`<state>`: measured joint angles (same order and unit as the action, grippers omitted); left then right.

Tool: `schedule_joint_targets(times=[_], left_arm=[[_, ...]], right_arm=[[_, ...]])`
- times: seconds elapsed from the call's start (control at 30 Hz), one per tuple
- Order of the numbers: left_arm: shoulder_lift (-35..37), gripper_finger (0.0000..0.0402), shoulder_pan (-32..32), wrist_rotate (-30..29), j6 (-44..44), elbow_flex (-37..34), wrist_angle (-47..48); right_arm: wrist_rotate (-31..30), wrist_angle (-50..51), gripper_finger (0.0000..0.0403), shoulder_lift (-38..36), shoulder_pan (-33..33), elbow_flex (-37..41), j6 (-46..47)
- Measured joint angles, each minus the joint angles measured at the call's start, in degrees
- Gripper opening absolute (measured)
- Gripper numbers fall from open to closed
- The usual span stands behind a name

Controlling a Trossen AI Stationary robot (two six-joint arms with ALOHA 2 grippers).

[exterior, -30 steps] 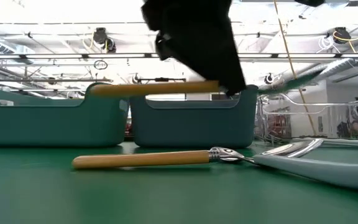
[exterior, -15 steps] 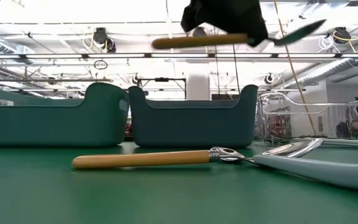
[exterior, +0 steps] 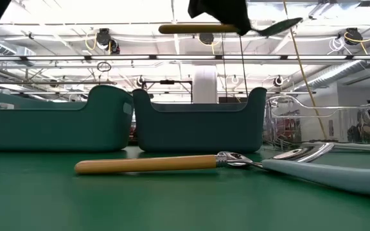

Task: Sort silverware by color (type)
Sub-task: Put the orange spoon into the blue bin

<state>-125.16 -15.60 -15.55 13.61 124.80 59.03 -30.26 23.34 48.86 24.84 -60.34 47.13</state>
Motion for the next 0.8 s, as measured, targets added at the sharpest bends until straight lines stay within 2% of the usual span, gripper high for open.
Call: schedule_joint_targets(times=[0.27, 0.37, 0.53, 0.67, 0.8], left_arm=[[0.1, 0.0043, 6.4, 0.0, -7.8, 1.6, 8.4], [0.4, 0.0043, 9.8, 1.0, -12.0, 1.6, 9.0], [0.4, 0.0043, 17.1, 5.4, -18.4, 1.5, 8.7], [0.0, 0.0043, 23.2, 10.6, -20.2, 1.4, 7.6], [-1.1, 0.0043, 27.9, 13.9, -21.8, 1.4, 7.7]], right_arm=[[0.0, 5.0, 0.0185, -0.4, 0.0, 0.0, 0.3], [0.0, 8.6, 0.0185, -1.0, 0.0, 0.0, 1.2], [0.0, 15.1, 0.0185, -1.9, 0.0, 0.0, 3.9], [-0.1, 18.1, 0.0185, -2.4, 0.0, 0.0, 4.5], [-2.7, 19.4, 0.0185, -2.6, 0.0, 0.0, 3.1]])
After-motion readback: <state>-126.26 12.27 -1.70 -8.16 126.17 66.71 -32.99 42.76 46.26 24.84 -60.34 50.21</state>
